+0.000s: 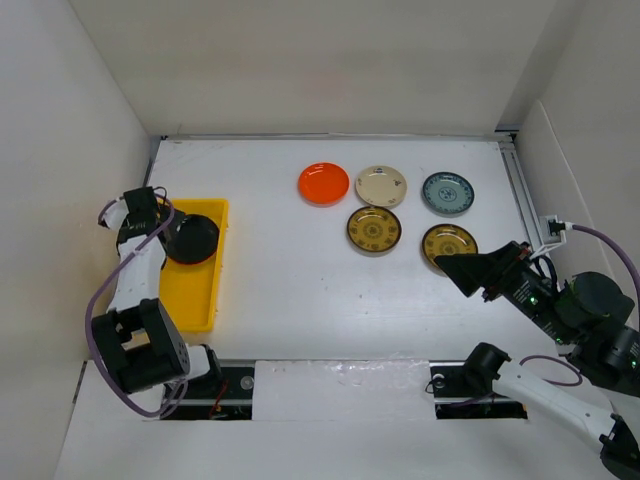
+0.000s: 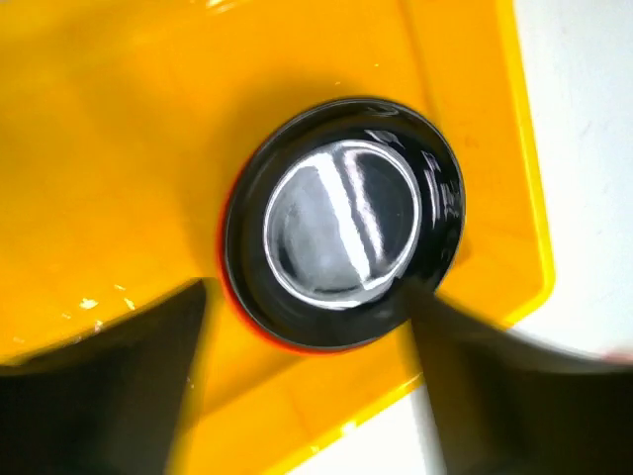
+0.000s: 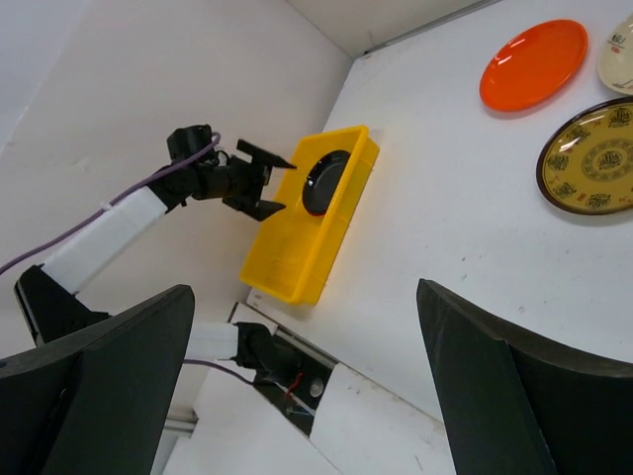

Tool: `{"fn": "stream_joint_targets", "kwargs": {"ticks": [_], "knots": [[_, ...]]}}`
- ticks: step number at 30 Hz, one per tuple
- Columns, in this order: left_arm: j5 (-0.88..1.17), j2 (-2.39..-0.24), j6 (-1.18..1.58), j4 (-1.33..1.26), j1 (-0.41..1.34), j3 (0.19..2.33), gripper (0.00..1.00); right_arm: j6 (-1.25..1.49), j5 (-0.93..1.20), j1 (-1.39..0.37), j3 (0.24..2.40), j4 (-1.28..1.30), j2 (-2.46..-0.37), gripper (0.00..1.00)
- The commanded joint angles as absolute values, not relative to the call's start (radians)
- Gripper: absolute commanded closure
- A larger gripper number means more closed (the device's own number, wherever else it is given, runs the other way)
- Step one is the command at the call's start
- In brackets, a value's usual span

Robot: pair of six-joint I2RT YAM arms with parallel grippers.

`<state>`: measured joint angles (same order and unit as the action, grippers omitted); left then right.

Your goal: Place the plates into the plastic bin on the countertop

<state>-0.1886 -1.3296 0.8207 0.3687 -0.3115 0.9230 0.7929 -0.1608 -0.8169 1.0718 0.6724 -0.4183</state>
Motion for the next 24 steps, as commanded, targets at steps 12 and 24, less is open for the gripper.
{"fn": "stream_joint_targets", "kwargs": {"ticks": [12, 24], "knots": [[0.070, -1.158, 0.721, 0.143, 0.174, 1.022, 0.00, 0.778, -0.192, -0.818, 1.104, 0.630, -0.436, 0.00], [0.238, -1.707, 0.822, -0.225, 0.548, 1.110, 0.00, 0.818, -0.216, -0.818, 1.114, 0.621, -0.446, 0.00]]}}
